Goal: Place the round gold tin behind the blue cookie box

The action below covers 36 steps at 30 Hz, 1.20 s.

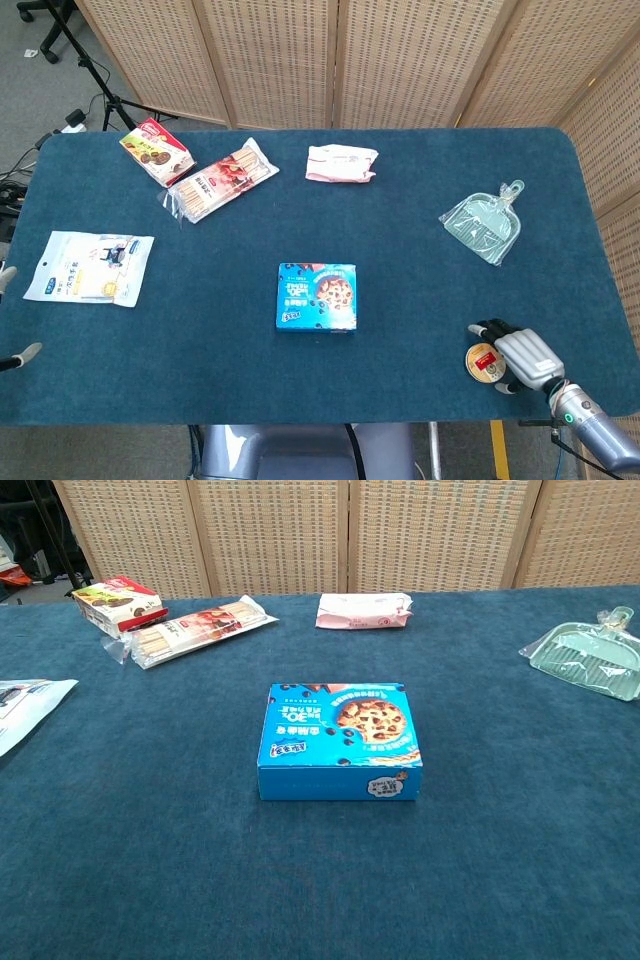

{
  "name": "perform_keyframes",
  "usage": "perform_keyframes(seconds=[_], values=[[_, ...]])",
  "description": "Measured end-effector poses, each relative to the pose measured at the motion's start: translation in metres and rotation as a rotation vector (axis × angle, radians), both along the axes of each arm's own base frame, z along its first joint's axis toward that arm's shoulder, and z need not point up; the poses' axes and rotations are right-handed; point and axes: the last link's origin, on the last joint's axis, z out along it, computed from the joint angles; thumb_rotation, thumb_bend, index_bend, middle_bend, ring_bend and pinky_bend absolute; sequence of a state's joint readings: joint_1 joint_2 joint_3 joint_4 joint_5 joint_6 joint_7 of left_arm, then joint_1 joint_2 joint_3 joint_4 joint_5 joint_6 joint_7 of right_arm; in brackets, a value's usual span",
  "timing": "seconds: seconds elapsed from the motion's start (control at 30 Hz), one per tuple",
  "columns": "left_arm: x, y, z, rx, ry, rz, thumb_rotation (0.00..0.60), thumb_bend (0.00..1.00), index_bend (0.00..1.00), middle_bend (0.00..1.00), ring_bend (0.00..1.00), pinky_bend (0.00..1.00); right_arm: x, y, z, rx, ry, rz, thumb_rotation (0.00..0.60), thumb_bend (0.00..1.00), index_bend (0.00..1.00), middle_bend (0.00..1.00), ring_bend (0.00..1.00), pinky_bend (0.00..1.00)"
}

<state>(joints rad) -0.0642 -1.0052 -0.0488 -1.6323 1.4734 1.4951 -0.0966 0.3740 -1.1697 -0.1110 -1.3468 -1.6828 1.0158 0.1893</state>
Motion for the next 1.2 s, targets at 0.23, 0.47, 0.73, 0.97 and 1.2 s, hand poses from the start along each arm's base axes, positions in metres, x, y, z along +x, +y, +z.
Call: perform_keyframes(seconds=[0.23, 0.47, 0.73, 0.97, 1.2], values=[[0.0, 0.0, -0.001, -0.011, -0.004, 0.002, 0.6, 0.0, 0.0, 0.0, 0.0, 0.0, 0.008, 0.0, 0.0, -0.035, -0.122, 0.024, 0.6, 0.01, 0.47, 0.5, 0.43, 0.52], [-0.002, 0.001, 0.001, -0.012, -0.011, 0.006, 0.6, 0.0, 0.0, 0.0, 0.0, 0.0, 0.047, -0.017, 0.014, -0.082, -0.262, 0.077, 0.6, 0.03, 0.48, 0.51, 0.43, 0.52], [-0.002, 0.004, 0.0, -0.014, -0.009, 0.013, 0.6, 0.0, 0.0, 0.0, 0.0, 0.0, 0.117, -0.082, 0.021, -0.141, -0.318, 0.109, 0.6, 0.05, 0.48, 0.51, 0.43, 0.52], [-0.004, 0.01, -0.001, -0.022, -0.01, 0.037, 0.6, 0.0, 0.0, 0.0, 0.0, 0.0, 0.172, -0.154, 0.0, -0.18, -0.273, 0.076, 0.6, 0.08, 0.48, 0.51, 0.43, 0.52], [-0.009, 0.02, -0.001, -0.025, -0.016, 0.084, 0.6, 0.0, 0.0, 0.0, 0.0, 0.0, 0.213, -0.203, -0.054, -0.169, -0.226, 0.03, 0.6, 0.08, 0.48, 0.51, 0.43, 0.52]])
